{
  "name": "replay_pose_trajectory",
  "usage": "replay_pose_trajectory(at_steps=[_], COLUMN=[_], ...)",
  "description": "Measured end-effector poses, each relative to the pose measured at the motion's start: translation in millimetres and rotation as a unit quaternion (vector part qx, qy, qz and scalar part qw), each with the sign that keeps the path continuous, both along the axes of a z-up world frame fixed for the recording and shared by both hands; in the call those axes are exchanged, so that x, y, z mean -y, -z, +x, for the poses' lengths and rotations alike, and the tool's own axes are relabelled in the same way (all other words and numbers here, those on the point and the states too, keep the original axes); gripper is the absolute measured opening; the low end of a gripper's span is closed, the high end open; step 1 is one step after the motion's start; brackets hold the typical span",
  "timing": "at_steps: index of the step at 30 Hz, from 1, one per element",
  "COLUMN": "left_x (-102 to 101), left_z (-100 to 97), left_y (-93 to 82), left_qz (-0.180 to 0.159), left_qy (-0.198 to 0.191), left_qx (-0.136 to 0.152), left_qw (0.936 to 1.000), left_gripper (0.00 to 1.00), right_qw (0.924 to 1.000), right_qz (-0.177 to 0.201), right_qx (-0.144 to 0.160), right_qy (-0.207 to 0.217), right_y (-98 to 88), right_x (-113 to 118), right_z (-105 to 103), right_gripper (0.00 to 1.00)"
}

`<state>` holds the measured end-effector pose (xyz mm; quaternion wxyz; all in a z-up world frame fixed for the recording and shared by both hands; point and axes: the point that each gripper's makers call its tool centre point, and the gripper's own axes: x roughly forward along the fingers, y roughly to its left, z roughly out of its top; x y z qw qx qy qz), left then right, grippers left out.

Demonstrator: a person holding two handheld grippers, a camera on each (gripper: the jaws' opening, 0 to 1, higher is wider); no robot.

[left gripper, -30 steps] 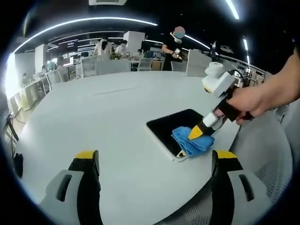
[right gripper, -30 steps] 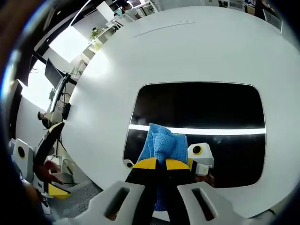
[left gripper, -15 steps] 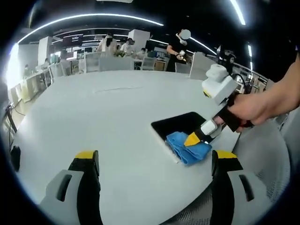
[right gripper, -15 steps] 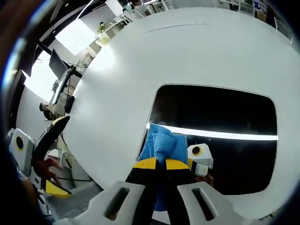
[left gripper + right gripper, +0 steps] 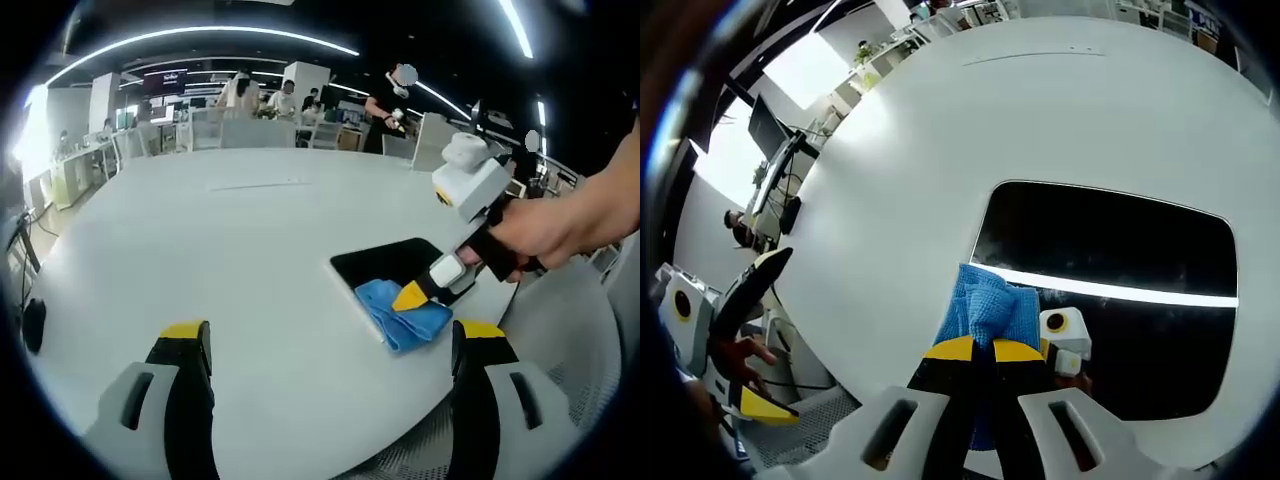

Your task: Wipe the mirror surface with the cleaning cloth until all visible marks leave the cleaned area.

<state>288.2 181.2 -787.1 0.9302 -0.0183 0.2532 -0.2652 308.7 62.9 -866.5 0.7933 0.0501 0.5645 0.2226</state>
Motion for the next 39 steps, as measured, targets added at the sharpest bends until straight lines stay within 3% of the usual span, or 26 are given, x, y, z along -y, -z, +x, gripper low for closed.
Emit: replay_pose_trajectory(at_steps=[6,39], left_x=[0.5,1.1], left_z=[0.7,-0.7], left_y=[-0.2,-4.0], left_qz=[-0.001,0.0], left_qy=[0.0,-0.006], left_qx=[0.0,-0.002], left_qw=[1.0,1.0], left_gripper=[0.99,0.99], right_qw=[1.0,0.998], right_qz=[-0.006,-0.04], right_qx=[0.005,0.032], right_qy=[-0.004,-0.037], right_y=[-0.4,0.5], right_x=[-1.1,-1.6], right_z=[4.8,87.1], right_gripper=[0.0,0.0])
